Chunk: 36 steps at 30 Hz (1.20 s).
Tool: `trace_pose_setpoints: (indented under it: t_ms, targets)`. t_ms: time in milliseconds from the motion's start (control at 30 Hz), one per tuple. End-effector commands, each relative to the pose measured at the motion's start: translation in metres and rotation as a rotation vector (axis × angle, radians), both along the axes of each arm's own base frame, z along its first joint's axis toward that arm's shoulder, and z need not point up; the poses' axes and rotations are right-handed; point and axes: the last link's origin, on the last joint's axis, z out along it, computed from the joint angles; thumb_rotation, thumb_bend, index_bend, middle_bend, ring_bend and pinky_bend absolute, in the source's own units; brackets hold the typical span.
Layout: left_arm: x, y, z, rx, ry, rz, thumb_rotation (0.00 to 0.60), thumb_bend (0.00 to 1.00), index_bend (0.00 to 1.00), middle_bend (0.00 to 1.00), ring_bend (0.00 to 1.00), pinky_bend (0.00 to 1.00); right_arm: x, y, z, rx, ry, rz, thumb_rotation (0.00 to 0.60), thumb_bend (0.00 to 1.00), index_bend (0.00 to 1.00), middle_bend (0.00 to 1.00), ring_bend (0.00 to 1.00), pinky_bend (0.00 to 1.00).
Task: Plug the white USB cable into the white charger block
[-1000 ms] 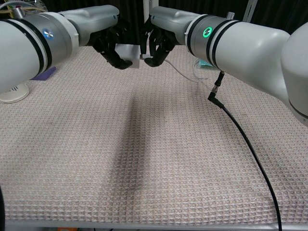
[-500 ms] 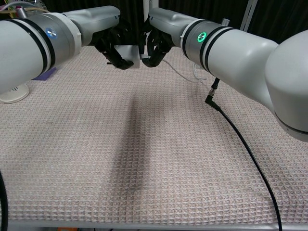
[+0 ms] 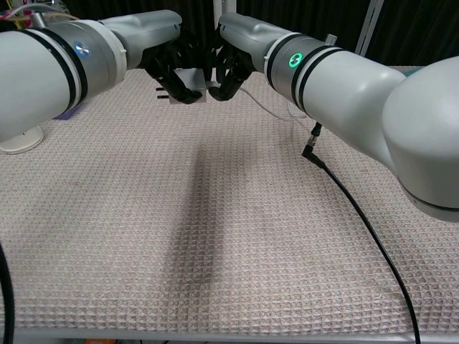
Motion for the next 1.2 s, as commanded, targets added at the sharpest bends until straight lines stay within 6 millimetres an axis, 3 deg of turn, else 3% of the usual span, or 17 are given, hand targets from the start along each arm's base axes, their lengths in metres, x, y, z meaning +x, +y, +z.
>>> trace_pose_setpoints:
  t_ms: [33,200,367,500,800,1200]
  targets:
    - [0.0,0.0,-0.001,-0.002,0.0,0.0,0.546,0.33,0.46,0.45,0.31,0.34,0.0,0.0,-0.001,0.0,-0.001,0.0,0.6,0.33,0.61,0.55,0.25,0.12]
    - [-0.001,0.001,-0.001,-0.002,0.003,0.004,0.547,0.33,0.46,0.45,0.31,0.34,-0.001,0.0,-0.001,0.0,0.002,0.001,0.6,0.33,0.58,0.55,0.24,0.12]
    - [-0.004,0.003,0.001,0.003,0.004,0.011,0.545,0.33,0.46,0.45,0.31,0.34,-0.005,0.0,0.0,0.005,0.007,-0.008,0.6,0.27,0.42,0.5,0.23,0.11]
    - [-0.006,0.003,0.002,0.005,0.008,0.008,0.545,0.33,0.46,0.45,0.31,0.34,-0.008,-0.001,0.001,0.006,0.01,-0.013,0.6,0.25,0.36,0.49,0.23,0.1]
    - [-0.008,0.004,0.002,0.004,0.014,0.009,0.544,0.33,0.46,0.45,0.31,0.34,-0.011,-0.004,0.005,0.0,0.012,-0.023,0.6,0.25,0.37,0.49,0.23,0.1]
    - [-0.008,0.004,0.0,0.003,0.021,0.009,0.546,0.33,0.46,0.45,0.31,0.34,-0.011,-0.005,0.002,0.0,0.007,-0.027,0.6,0.33,0.53,0.53,0.25,0.1]
